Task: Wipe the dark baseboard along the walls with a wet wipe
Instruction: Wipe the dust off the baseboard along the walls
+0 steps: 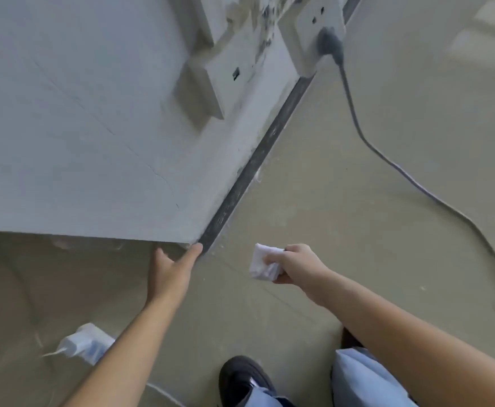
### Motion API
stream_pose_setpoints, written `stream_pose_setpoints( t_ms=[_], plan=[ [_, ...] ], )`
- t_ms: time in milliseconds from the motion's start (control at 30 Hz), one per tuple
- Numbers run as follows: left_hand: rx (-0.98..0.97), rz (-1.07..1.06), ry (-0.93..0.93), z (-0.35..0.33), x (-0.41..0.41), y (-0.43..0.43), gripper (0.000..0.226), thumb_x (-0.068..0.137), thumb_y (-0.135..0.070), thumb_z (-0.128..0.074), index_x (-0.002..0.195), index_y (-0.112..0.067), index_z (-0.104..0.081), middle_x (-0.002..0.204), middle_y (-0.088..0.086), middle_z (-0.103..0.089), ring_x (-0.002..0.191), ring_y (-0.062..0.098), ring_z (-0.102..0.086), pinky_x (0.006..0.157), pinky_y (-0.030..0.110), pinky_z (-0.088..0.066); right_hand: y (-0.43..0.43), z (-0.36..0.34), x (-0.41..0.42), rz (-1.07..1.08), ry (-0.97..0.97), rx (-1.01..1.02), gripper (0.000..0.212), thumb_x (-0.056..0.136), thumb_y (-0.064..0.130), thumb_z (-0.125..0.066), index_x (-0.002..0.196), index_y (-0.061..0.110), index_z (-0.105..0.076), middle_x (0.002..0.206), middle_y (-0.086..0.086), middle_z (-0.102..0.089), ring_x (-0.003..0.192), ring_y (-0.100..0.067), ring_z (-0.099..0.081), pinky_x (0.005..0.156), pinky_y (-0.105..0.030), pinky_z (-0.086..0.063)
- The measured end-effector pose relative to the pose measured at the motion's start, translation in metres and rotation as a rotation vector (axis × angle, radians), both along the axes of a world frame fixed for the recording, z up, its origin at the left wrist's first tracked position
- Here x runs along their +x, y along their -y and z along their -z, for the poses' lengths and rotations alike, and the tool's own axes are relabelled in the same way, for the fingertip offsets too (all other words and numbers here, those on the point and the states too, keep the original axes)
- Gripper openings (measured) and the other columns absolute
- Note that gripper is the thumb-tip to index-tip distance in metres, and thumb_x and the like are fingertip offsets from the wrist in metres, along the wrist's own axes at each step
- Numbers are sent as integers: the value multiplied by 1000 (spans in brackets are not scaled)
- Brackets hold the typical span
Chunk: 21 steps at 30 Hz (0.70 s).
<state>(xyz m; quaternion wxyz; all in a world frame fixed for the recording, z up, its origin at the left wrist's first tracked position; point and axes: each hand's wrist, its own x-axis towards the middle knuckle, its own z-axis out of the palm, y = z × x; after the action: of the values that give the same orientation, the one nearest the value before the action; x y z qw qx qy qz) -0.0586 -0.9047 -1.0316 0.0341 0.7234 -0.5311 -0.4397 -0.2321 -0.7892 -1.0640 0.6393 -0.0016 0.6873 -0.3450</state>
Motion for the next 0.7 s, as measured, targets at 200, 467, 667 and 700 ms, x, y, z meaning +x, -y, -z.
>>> stream_pose_setpoints(
  t_ms=[200,467,667,700],
  plan=[
    [-95,-30,-179,53,-8,23,9,85,-27,-64,77,-22,-64,79,-18,-60,76,0,-54,66,15,-38,45,101,28,-94,126,-68,16,87,14,-64,77,7,-54,56,0,-47,56,-15,-43,68,-30,-50],
    [-48,81,-111,62,0,27,13,90,-40,-54,85,-31,-61,92,-24,-57,88,-4,-50,84,21,-31,72,119,70,-117,141,-104,18,89,17,-61,89,-1,-62,85,-13,-64,68,-27,-65,76,-41,-60],
    [-154,269,43,69,12,16,28,99,-40,-37,99,-23,-59,100,-10,-61,95,12,-54,80,25,-39,84,113,88,87,371,-128,33,94,-7,-33,118,-22,-50,63,-8,-38,54,-17,-43,109,-54,-29],
    [-167,298,99,70,15,14,34,99,-40,-35,101,-17,-61,103,-5,-61,97,17,-55,80,29,-39,87,110,87,122,416,-128,30,92,-11,-32,105,-13,-59,64,-8,-37,55,-18,-40,106,-53,-34]
  ],
)
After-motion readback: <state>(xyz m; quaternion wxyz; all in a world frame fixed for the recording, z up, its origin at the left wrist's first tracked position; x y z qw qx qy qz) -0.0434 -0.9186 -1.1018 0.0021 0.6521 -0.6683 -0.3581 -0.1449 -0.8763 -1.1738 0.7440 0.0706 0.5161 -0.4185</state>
